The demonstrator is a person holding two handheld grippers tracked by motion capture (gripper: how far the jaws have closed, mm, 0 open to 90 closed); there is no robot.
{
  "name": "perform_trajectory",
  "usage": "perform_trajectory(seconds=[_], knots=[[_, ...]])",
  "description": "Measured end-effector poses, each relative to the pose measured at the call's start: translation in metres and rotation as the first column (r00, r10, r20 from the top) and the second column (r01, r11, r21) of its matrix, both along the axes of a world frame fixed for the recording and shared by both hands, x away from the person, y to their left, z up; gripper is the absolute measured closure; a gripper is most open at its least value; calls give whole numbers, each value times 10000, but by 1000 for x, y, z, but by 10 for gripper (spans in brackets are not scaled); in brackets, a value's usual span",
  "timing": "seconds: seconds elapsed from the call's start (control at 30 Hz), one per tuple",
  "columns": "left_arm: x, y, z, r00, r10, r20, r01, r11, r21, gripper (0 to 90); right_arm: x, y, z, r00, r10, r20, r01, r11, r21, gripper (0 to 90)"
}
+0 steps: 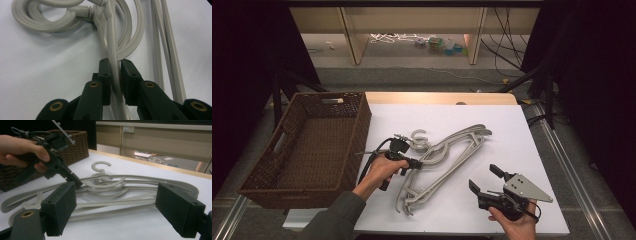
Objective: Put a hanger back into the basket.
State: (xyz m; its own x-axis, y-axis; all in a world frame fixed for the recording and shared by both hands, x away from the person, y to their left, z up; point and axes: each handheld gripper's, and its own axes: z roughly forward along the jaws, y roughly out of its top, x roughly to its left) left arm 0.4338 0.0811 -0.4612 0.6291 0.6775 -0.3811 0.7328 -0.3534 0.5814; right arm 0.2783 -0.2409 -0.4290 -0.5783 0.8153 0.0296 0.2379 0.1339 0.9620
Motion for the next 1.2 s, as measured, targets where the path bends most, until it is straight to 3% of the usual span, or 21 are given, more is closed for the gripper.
perform_trajectory(seconds=[0.1, 0.17, 0.27, 0.4, 0.5, 0.57, 0.63, 0.7, 0.73, 0.87, 0.93, 1.13, 1.17, 1.2], knots=[[-1, 2, 3, 9995, 291, 126, -286, 9988, -397, 813, 0, 1, -1, 9999, -23, 163, 21, 10000, 72, 179], [-2, 3, 6, 9994, 271, 198, -262, 9987, -432, 815, 1, 2, -2, 9999, 75, 119, -78, 9997, 250, 178], [-4, 5, 10, 9986, 446, 269, -432, 9979, -490, 816, 0, 1, -1, 9999, -5, 139, 5, 10000, 36, 179], [-5, 10, 16, 9961, 725, 497, -685, 9947, -768, 817, 0, 0, 0, 10000, 34, 75, -35, 9999, 98, 179], [-9, 14, 24, 9954, 746, 601, -678, 9918, -1085, 817, 0, 1, -1, 9998, -24, 187, 22, 10000, 66, 180], [-12, 16, 29, 9950, 745, 672, -655, 9896, -1284, 818, 0, 0, 0, 10000, 14, 2, -14, 10000, 90, 179], [-16, 20, 34, 9944, 735, 766, -620, 9878, -1426, 818, 0, 0, -1, 9998, 16, 187, -18, 10000, 92, 179], [-19, 24, 40, 9928, 774, 912, -633, 9870, -1480, 818, 1, 1, -2, 9999, 69, 150, -72, 9997, 239, 179], [-19, 26, 43, 9925, 799, 926, -652, 9862, -1521, 818, 0, 0, -1, 10000, -13, 28, 13, 10000, 52, 179], [-22, 37, 58, 9900, 854, 1119, -654, 9830, -1716, 818, 0, 1, -1, 9999, -34, 161, 33, 10000, 61, 179], [-23, 41, 66, 9868, 952, 1309, -711, 9814, -1783, 818, 1, 2, -2, 9999, 54, 131, -58, 9996, 289, 178], [-31, 57, 90, 9794, 991, 1759, -633, 9780, -1985, 818, 1, 1, -2, 9999, 12, 138, -15, 9996, 279, 169], [-34, 62, 97, 9769, 1016, 1878, -616, 9763, -2074, 818, 0, 0, 0, 10000, -46, 44, 46, 10000, 28, 168], [-34, 64, 99, 9767, 993, 1902, -582, 9759, -2103, 818, 1, 1, -2, 9998, -5, 193, 0, 9997, 261, 163]])
